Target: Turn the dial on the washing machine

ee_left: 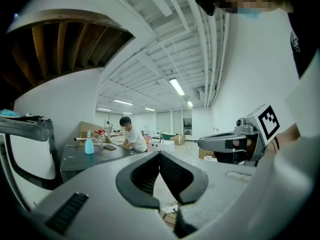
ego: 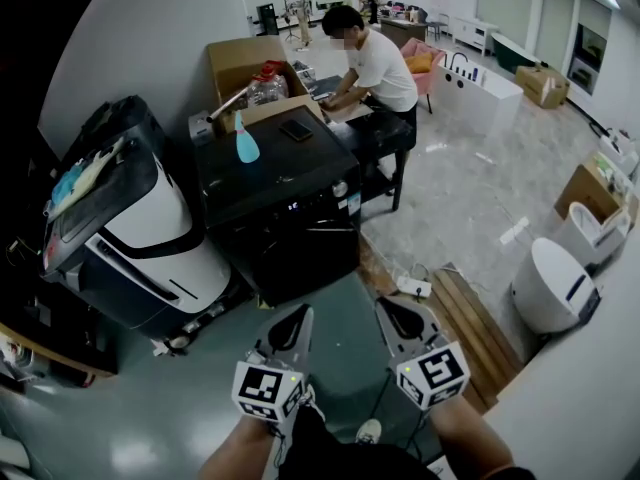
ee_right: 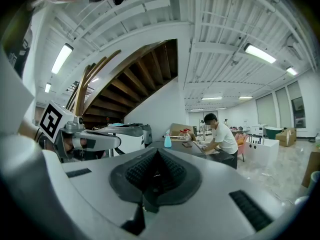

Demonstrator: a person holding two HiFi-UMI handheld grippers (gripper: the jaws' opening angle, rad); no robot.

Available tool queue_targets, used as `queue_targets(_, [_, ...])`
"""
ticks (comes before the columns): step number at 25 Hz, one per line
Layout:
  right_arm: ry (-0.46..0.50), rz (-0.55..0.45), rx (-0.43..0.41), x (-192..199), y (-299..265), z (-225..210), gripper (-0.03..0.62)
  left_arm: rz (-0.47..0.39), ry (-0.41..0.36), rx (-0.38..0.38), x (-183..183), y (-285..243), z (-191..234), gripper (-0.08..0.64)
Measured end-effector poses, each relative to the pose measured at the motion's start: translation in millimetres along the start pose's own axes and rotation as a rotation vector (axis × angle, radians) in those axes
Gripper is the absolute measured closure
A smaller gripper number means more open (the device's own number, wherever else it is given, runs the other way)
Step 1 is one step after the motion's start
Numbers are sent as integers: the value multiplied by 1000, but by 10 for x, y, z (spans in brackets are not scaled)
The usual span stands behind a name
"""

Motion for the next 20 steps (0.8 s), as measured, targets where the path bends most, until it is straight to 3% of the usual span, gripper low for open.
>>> queue_targets(4, [6, -41, 2, -7, -285, -131, 576, -1, 12, 21, 6, -204, 219, 557])
queue_targets(20, [0, -15, 75, -109, -1945, -349, 460, 8, 15, 116, 62, -1088, 1705, 547])
Point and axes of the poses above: the fingertips, and each gripper's own axes: y backward along the fingers, z to its left, x out of its underside, the point moved 3 cm from there along y, backward along the fingers, and after that the axes turned 1 degree about z, right-handed, at the moved point
